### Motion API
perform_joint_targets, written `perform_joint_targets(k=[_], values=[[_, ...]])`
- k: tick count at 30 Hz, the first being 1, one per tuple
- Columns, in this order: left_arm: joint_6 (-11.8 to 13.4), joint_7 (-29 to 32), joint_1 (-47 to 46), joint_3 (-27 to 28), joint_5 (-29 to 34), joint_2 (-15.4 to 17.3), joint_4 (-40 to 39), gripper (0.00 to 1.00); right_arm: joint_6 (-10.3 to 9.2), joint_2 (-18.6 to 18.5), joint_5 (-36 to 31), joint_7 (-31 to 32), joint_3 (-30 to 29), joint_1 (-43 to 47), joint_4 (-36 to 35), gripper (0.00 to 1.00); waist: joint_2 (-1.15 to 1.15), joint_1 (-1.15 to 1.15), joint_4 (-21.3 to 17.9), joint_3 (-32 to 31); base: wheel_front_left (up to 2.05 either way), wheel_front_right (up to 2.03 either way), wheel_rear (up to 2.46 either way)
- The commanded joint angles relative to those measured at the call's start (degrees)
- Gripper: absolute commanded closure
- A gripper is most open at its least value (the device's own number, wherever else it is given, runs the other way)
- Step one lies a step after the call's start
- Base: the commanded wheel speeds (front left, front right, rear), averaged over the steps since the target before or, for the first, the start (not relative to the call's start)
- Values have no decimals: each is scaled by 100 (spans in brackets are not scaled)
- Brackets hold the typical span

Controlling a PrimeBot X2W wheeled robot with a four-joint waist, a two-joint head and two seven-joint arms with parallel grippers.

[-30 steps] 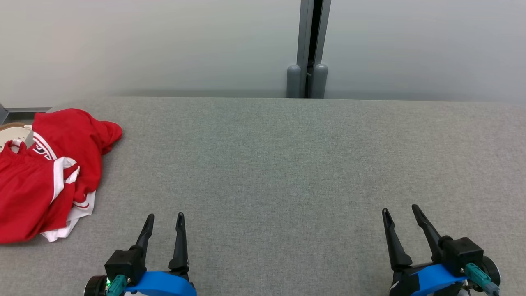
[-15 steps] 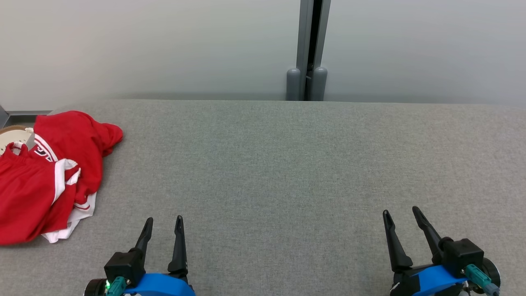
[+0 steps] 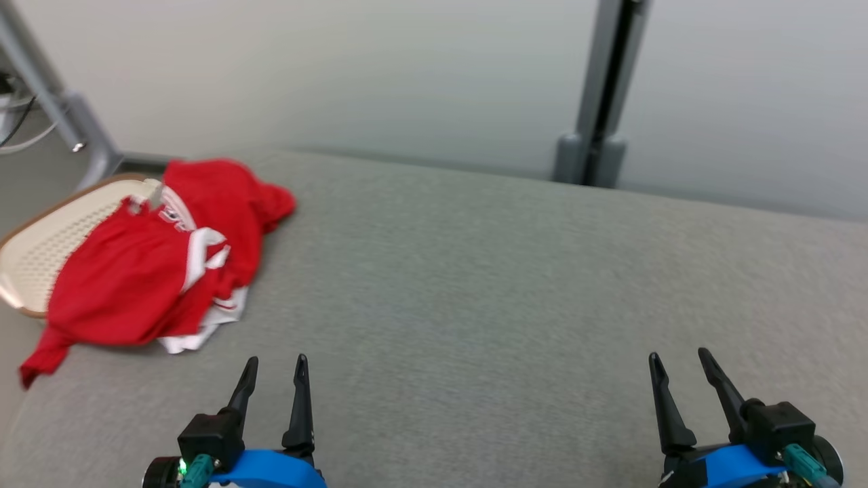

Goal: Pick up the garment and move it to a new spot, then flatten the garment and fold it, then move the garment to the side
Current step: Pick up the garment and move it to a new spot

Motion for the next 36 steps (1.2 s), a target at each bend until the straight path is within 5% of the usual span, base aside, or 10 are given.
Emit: perform_joint_targets(k=[1, 9, 16, 26, 36], values=[[13, -28, -46, 21, 44, 8, -19, 0, 3, -22, -31, -33, 10, 57, -35, 0, 0, 0, 349, 130, 0, 0, 0], [-6, -28, 18, 127, 61, 6, -79, 0, 3, -23, 10, -30, 178, -15, -38, 0, 0, 0, 1380, 99, 0, 0, 0], [-28, -28, 116, 248, 99, 6, -74, 0, 3, -25, 70, -29, 306, -34, 7, 0, 0, 0, 1823, 69, 0, 0, 0], [-70, -28, -173, 580, -7, 65, -279, 0, 3, -26, -98, -29, 286, -193, -63, 0, 0, 0, 1724, 275, 0, 0, 0], [-135, 219, -2436, 1182, 116, 1191, -526, 0, 3, -24, -610, -29, 117, -495, -197, 0, 0, 0, 1356, 921, 0, 0, 0]])
